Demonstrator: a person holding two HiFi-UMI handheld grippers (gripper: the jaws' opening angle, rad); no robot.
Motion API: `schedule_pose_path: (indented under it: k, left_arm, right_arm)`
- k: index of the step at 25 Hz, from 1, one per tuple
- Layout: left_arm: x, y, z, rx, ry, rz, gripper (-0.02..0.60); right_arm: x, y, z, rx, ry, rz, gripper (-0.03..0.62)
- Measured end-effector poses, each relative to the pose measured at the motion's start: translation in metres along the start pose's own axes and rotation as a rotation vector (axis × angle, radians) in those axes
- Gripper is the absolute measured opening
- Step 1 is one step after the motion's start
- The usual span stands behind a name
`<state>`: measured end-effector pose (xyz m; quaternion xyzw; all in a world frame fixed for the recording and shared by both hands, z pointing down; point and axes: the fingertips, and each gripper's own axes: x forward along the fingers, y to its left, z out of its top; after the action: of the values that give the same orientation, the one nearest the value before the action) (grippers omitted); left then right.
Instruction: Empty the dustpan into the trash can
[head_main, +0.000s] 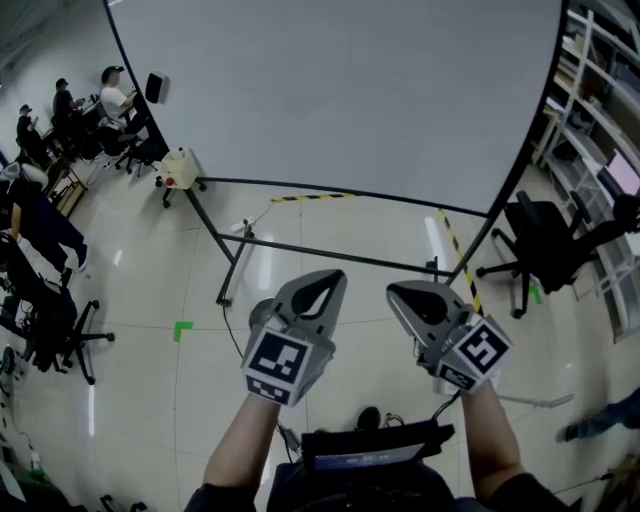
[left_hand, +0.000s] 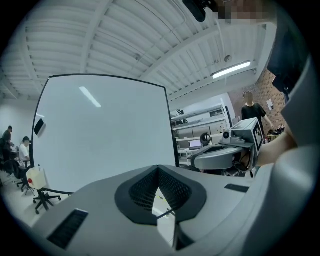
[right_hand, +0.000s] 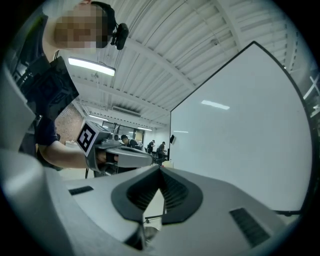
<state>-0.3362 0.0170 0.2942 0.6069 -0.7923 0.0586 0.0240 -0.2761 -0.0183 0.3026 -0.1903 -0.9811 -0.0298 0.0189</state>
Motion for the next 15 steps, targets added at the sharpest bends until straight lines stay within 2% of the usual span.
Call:
schedule_pose_path:
  k: [10,15]
  left_arm:
    - [0.045,-0.001,-0.006,0.024,0.048,0.045,0.003]
    - [0.064,0.013,-0.015,0.021,0.070,0.011,0.003]
  right_arm:
    - [0.002,-0.046,-0.010,0.031,-0.014,0.060,0.012]
    - [0.018,-0.064,-0.012,0.030,-0.011,0.048,0.012]
